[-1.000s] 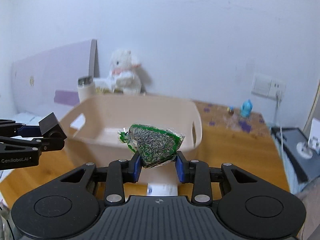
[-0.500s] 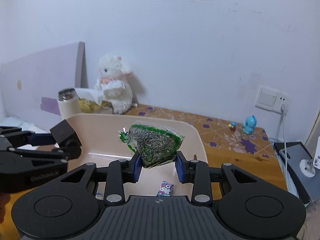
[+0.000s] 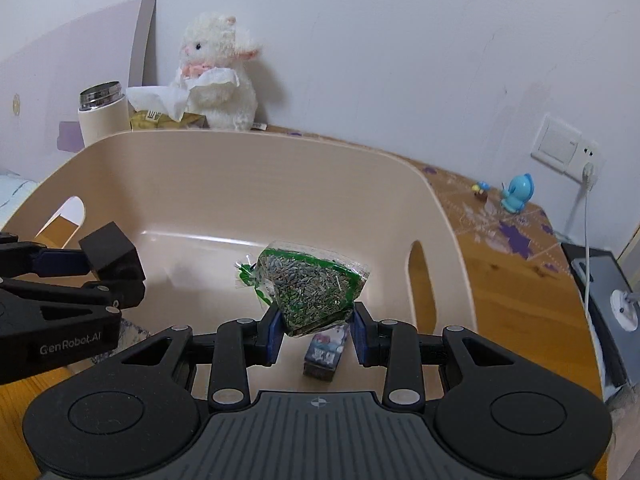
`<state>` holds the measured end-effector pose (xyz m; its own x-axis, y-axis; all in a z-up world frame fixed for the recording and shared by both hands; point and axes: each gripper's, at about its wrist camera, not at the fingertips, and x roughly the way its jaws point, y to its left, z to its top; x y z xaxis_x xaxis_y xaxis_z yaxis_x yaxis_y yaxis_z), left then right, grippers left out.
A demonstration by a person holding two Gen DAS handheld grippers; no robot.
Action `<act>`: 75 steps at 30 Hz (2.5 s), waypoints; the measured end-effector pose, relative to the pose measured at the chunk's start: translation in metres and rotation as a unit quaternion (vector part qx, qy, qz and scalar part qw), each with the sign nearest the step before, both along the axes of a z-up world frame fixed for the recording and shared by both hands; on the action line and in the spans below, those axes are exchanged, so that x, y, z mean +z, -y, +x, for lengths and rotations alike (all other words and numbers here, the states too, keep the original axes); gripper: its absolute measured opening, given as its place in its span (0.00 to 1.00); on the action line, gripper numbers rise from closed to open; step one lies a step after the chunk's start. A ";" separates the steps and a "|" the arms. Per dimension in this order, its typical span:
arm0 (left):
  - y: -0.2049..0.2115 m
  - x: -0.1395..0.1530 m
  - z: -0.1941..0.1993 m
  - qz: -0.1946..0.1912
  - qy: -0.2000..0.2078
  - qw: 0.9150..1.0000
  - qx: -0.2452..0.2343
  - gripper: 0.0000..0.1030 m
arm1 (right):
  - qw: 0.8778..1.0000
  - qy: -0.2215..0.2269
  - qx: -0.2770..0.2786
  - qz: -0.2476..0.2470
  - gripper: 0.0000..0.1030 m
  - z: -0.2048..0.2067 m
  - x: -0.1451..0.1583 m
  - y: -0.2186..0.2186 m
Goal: Organize objects
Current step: 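Carry the black box and green bag over the basket and release both, then grasp the orange plush with the left gripper while the right grasps the floral scrunchie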
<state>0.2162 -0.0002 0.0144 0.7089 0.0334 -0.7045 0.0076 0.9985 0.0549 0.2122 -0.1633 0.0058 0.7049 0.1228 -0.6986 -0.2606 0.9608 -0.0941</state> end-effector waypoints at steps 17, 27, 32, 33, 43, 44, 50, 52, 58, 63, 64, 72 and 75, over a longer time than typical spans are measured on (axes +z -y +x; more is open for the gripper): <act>0.002 0.006 -0.018 -0.003 0.012 1.000 -0.024 0.74 | 1.000 0.003 -0.003 0.003 0.69 -0.026 0.017 0.004; -0.005 0.045 -0.068 -0.032 0.077 0.996 -0.014 0.92 | 0.996 0.053 -0.025 0.070 0.92 -0.079 0.059 0.040; -0.009 0.052 -0.097 -0.021 0.083 0.996 -0.013 0.97 | 0.996 0.053 -0.021 0.074 0.99 -0.108 0.060 0.049; -0.011 0.051 -0.101 -0.020 0.080 0.996 -0.014 0.97 | 0.996 0.050 -0.020 0.071 0.99 -0.113 0.058 0.051; -0.019 0.005 -0.124 -0.013 0.019 0.999 -0.022 0.97 | 0.999 -0.007 -0.015 0.048 1.00 -0.136 0.014 0.052; -0.019 -0.001 -0.124 -0.014 0.013 0.999 -0.026 0.97 | 0.999 -0.015 -0.014 0.047 1.00 -0.136 0.008 0.051; -0.018 -0.031 -0.124 -0.024 -0.016 0.999 -0.043 0.97 | 0.997 -0.056 -0.010 0.045 1.00 -0.134 -0.023 0.046; -0.017 -0.037 -0.123 -0.028 -0.022 0.998 -0.048 0.97 | 0.997 -0.065 -0.009 0.043 1.00 -0.133 -0.031 0.043; -0.014 -0.052 -0.115 -0.022 -0.034 0.998 -0.054 0.97 | 0.996 -0.076 0.000 0.042 0.98 -0.128 -0.046 0.031; -0.012 -0.062 -0.111 -0.027 -0.044 0.997 -0.061 0.96 | 0.996 -0.080 0.013 0.041 0.88 -0.124 -0.053 0.022; -0.012 -0.062 -0.112 -0.027 -0.040 0.997 -0.063 0.93 | 0.996 -0.079 0.016 0.041 0.85 -0.124 -0.053 0.021; -0.005 -0.055 -0.116 -0.031 -0.021 0.994 -0.101 0.50 | 0.996 -0.064 0.048 0.043 0.43 -0.128 -0.050 0.007; -0.008 -0.054 -0.116 -0.036 -0.020 0.994 -0.099 0.29 | 0.995 -0.064 0.062 0.045 0.14 -0.130 -0.048 0.003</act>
<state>0.1003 0.0083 -0.0391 0.6675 -0.1550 -0.7283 0.2048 0.9786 -0.0206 0.0824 -0.1665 -0.0424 0.5867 0.2702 -0.7634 -0.3820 0.9236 0.0333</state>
